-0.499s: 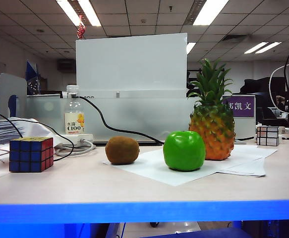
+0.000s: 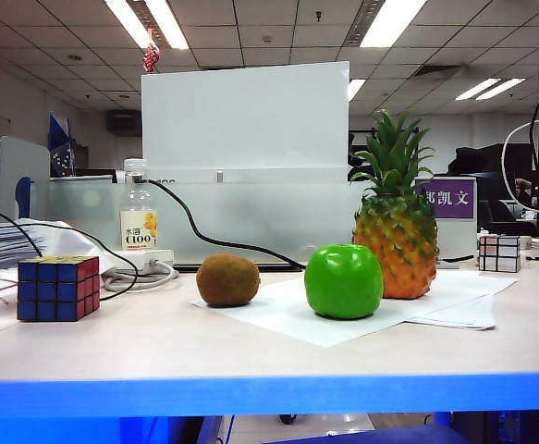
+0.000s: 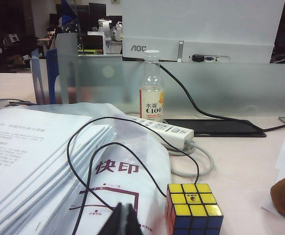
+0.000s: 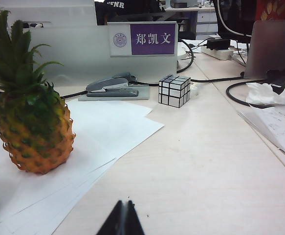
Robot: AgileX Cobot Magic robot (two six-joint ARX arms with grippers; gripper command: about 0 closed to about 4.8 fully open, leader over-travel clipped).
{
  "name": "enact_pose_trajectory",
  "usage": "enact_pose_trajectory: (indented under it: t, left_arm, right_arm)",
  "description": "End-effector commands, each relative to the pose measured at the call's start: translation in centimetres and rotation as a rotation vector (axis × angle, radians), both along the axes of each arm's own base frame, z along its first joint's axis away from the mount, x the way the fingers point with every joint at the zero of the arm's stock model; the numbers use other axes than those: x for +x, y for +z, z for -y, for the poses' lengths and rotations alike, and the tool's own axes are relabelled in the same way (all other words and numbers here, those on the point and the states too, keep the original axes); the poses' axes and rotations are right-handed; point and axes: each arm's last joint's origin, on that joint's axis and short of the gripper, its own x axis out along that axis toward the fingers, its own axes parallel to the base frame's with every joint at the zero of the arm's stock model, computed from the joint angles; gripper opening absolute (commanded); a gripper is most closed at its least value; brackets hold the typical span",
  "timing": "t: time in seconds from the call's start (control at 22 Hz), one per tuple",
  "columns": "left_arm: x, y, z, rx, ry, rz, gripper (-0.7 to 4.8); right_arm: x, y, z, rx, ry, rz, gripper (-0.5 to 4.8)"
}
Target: Arrange all the fruits from large to small from left to right in a row.
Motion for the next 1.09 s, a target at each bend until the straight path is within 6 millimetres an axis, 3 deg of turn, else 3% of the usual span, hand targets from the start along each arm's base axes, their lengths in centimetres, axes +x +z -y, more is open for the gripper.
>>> enact_pose_trajectory:
  t: [0.05, 0.23, 0.32, 0.41, 0.5, 0.68, 0.91, 1.09]
  left_arm:
    - [0.0, 0.1, 0.0, 0.004, -0.001, 0.012, -0.06]
    - [0.0, 0.2, 0.0, -0.036, -0.014, 0.02, -0.06]
    - [-0.1, 0.2, 0.2, -0.185, -0.085, 0.008, -0.06]
    - [-0.1, 0.2, 0.7, -0.462, -0.283, -0.057, -0.06]
    - [-0.3, 0.2, 1.1, -0.536, -0.436, -0.116, -0.06]
    - [-0.5, 0.2, 1.4, -0.553, -0.57, -0.163, -0.05]
    - [-0.7, 0.4, 1.7, -0.54, -0.7, -0.196, -0.05]
    - [-1.2, 0.5, 2.2, -0.482, -0.907, -0.24, -0.05]
  right_arm:
    - [0.0, 0.1, 0.0, 0.004, 0.001, 0.014, -0.05]
    - [0.0, 0.1, 0.0, 0.004, 0.001, 0.015, -0.05]
    - [0.0, 0.1, 0.0, 0.013, 0.002, 0.015, -0.05]
    - [0.0, 0.2, -0.1, 0.192, 0.049, 0.031, -0.05]
    - [0.0, 0.6, -0.4, 0.433, 0.146, 0.05, -0.05]
    - [-0.1, 1.2, -0.8, 0.671, 0.293, 0.059, -0.05]
    - [-0.3, 1.2, -1.3, 0.687, 0.465, -0.013, -0.05]
    - [-0.7, 1.2, -2.5, 0.751, 0.73, -0.141, -0.05]
